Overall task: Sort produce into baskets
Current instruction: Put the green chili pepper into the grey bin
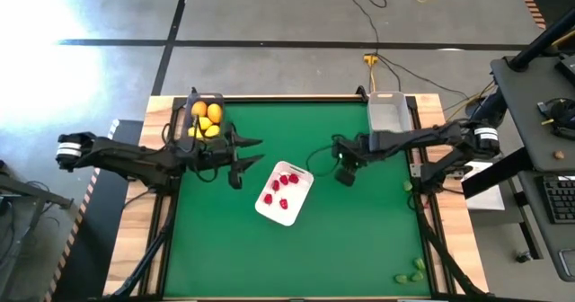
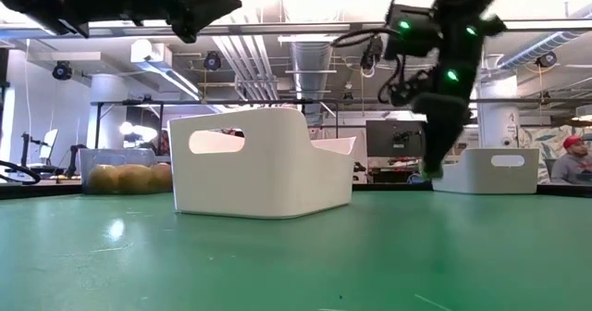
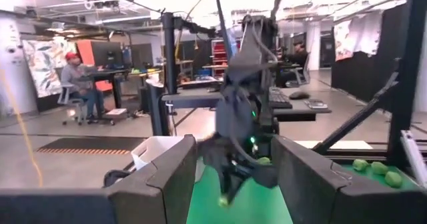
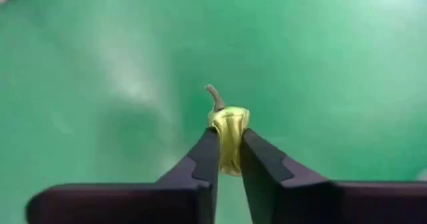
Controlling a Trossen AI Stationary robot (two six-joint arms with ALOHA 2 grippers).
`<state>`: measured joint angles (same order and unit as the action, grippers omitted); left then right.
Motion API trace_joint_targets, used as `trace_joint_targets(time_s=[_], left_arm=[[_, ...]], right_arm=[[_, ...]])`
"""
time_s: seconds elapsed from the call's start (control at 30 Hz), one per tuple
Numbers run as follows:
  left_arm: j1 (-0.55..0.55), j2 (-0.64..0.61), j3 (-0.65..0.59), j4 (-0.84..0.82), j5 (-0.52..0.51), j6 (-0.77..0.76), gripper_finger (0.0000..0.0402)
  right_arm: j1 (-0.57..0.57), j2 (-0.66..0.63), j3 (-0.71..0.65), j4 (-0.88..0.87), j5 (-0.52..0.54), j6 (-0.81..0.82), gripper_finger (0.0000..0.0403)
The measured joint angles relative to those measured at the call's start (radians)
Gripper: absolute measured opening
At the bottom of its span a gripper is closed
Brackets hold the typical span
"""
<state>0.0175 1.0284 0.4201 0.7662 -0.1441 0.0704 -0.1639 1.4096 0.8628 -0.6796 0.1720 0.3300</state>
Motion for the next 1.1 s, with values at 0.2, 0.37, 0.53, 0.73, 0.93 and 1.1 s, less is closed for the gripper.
trace_joint_targets(time_s=[0.2,0.37,0.53,0.73,0.93,1.1], left_arm=[[0.0,0.066,0.039,-0.006,-0.016,0.016,0.0178],[0.001,0.103,0.058,-0.005,-0.016,0.047,0.0178],[0.001,0.105,0.06,-0.005,-0.019,0.067,0.0178],[0.001,0.099,0.058,-0.006,-0.032,0.068,0.0178],[0.001,0.099,0.058,-0.005,-0.032,0.078,0.0178],[0.001,0.099,0.057,-0.005,-0.032,0.074,0.0178]], right_arm=[[-0.168,-0.002,0.238,-0.36,0.137,0.021,0.0023],[-0.379,-0.003,0.321,-0.468,0.146,0.08,0.0027],[-0.578,0.022,0.28,-0.44,0.16,0.079,0.0028],[-0.672,0.06,0.167,-0.291,0.24,0.06,0.0029],[-0.682,0.118,0.088,-0.09,0.248,0.003,0.0029],[-0.701,0.185,0.083,-0.072,0.309,0.003,0.0038]])
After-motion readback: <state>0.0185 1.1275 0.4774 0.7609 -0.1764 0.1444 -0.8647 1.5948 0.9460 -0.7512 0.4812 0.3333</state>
